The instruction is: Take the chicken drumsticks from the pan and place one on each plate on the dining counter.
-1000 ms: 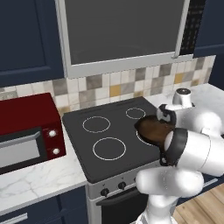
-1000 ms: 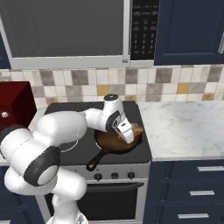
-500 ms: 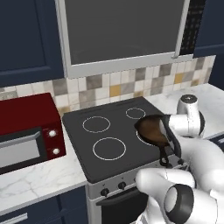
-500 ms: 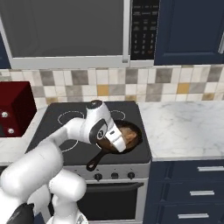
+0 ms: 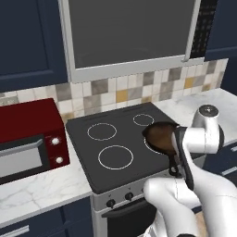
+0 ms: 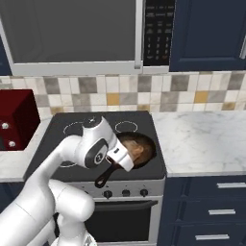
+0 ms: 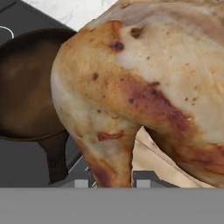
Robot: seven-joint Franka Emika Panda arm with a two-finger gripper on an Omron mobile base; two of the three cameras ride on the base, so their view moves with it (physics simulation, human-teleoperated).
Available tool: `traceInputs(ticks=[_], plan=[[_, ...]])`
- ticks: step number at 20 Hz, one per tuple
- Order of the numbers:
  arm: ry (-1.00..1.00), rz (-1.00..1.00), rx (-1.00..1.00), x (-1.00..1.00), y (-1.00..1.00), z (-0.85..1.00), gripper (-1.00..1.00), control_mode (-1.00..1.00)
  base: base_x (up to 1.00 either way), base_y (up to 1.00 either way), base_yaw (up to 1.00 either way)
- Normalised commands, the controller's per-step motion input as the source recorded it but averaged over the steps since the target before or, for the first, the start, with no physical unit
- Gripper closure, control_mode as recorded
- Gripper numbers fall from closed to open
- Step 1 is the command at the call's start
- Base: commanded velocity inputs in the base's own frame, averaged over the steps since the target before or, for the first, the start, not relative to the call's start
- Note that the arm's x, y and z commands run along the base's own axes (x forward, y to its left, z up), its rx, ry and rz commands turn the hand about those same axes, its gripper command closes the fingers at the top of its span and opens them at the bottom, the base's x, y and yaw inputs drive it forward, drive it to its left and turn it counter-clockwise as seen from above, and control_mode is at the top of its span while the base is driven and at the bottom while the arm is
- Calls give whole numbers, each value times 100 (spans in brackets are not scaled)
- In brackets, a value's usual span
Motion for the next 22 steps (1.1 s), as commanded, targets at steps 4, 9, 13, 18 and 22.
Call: traceInputs(ticks=[4,9,13,18,22], plan=[[0,0,0,0,0,0,100,-100,0,0,0],[-5,0,0,-18,0,0,100,100,-30,0,1],[0,0,0,0,0,0,100,100,-80,-1,13],[0,0,0,0,0,0,100,100,-76,0,62],[0,0,0,0,0,0,100,100,-33,2,100]])
